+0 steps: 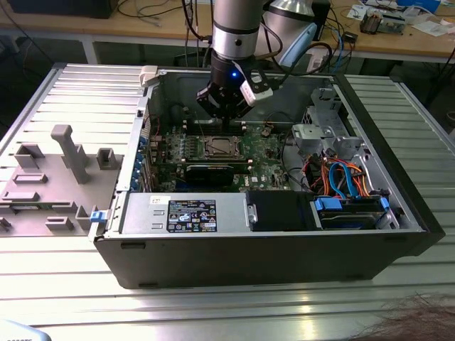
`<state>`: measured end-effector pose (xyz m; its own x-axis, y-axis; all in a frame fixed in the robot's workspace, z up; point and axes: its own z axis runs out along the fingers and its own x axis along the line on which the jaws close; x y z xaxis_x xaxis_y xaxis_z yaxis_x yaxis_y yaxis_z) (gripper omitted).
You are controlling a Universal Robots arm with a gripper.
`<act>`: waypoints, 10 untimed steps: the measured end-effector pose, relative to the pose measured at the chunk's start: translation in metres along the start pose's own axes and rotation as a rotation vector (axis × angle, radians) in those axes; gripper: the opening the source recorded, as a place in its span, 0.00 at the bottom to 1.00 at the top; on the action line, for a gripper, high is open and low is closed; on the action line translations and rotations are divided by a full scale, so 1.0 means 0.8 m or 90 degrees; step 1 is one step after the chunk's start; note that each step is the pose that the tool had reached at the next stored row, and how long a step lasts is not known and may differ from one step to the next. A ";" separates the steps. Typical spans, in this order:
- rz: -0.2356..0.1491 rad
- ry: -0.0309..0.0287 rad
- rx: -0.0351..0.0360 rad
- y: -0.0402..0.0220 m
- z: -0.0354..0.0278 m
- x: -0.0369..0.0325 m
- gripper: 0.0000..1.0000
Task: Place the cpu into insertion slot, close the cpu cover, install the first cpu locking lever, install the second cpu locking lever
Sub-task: 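Install the first cpu locking lever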
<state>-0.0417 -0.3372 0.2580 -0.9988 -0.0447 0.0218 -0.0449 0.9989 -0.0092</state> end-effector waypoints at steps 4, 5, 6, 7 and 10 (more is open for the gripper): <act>0.000 0.0000 0.0000 0.0000 -0.0008 0.0006 0.11; 0.000 0.0000 0.0000 0.0000 -0.0010 0.0006 0.11; 0.000 0.0000 0.0000 0.0000 -0.0020 0.0006 0.11; 0.000 0.0000 0.0000 0.0000 -0.0023 0.0006 0.11; 0.000 0.0000 0.0000 0.0000 -0.0031 0.0006 0.11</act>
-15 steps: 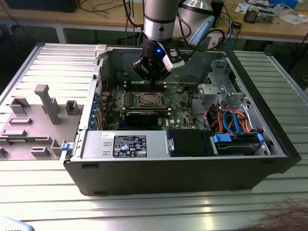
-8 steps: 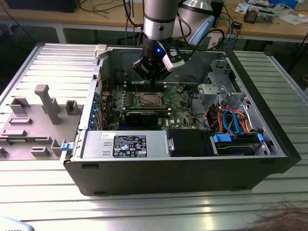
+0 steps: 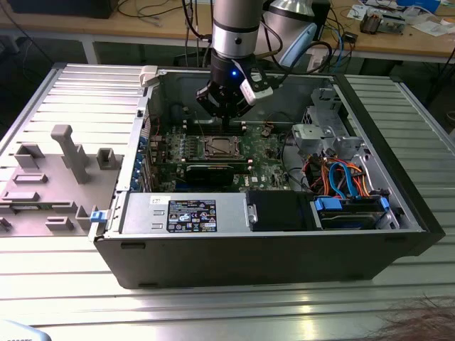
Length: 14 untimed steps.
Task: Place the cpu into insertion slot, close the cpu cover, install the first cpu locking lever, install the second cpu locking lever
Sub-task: 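Install the first cpu locking lever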
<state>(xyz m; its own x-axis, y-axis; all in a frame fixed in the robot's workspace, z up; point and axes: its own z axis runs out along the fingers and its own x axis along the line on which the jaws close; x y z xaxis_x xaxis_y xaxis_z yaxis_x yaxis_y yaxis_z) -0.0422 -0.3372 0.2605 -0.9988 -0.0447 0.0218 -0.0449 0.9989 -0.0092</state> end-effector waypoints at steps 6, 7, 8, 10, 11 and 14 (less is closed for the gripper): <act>0.000 0.0000 -0.0001 0.0000 -0.0007 0.0000 0.11; 0.000 0.0000 0.0000 0.0000 -0.0007 0.0000 0.11; 0.000 0.0000 0.0000 0.0000 -0.0007 0.0000 0.11; 0.000 0.0000 0.0000 0.0000 -0.0008 0.0001 0.11; 0.000 0.0000 0.0000 0.0000 -0.0008 0.0003 0.11; 0.000 0.0000 0.0000 0.0001 -0.0007 0.0019 0.11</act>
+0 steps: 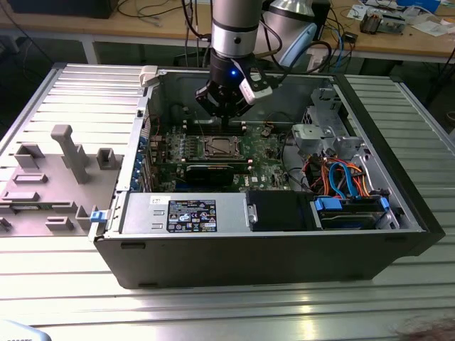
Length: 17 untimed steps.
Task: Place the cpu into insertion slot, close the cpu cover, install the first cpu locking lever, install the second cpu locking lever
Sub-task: 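Install the first cpu locking lever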
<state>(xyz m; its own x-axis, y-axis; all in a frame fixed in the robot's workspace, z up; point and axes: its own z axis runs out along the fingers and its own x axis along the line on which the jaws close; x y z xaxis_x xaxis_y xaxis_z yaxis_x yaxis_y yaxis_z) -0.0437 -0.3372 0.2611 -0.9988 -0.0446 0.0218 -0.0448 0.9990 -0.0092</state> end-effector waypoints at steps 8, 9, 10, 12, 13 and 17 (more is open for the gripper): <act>0.000 0.0000 0.0000 0.0003 0.0001 0.0059 0.11; 0.000 0.0000 0.0000 0.0003 0.0001 0.0066 0.11; 0.000 0.0000 0.0000 0.0003 0.0001 0.0071 0.11; 0.000 0.0000 0.0000 0.0004 0.0002 0.0080 0.11; 0.000 0.0000 0.0000 0.0004 0.0002 0.0084 0.11; 0.000 0.0000 0.0000 0.0005 0.0003 0.0122 0.11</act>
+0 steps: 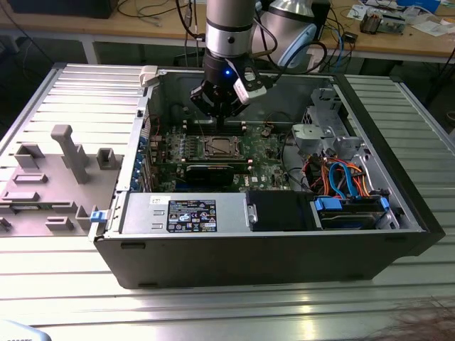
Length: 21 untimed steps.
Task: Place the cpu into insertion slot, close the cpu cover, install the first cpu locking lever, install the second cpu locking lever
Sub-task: 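Install the first cpu locking lever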
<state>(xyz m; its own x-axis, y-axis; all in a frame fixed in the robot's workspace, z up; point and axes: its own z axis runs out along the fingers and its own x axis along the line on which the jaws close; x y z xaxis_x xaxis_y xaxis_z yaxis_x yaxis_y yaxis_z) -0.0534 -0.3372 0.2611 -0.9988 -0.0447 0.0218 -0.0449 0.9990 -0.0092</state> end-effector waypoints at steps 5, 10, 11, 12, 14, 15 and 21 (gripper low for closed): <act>0.000 0.0000 0.0000 0.0007 0.0000 0.0000 0.11; 0.000 0.0000 0.0000 0.0012 0.0000 0.0000 0.11; 0.000 0.0000 0.0000 0.0012 0.0000 0.0000 0.11; 0.000 0.0000 0.0000 0.0012 0.0000 0.0000 0.11; 0.000 0.0000 0.0000 0.0012 0.0000 0.0000 0.11; 0.000 0.0000 -0.0001 0.0013 -0.0001 0.0000 0.11; 0.000 -0.0008 0.0000 0.0015 -0.0019 0.0053 0.11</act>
<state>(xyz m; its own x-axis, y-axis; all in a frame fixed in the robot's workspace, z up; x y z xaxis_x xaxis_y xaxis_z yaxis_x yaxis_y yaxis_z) -0.0577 -0.3362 0.2627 -0.9988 -0.0446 0.0206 -0.0448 0.9990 -0.0092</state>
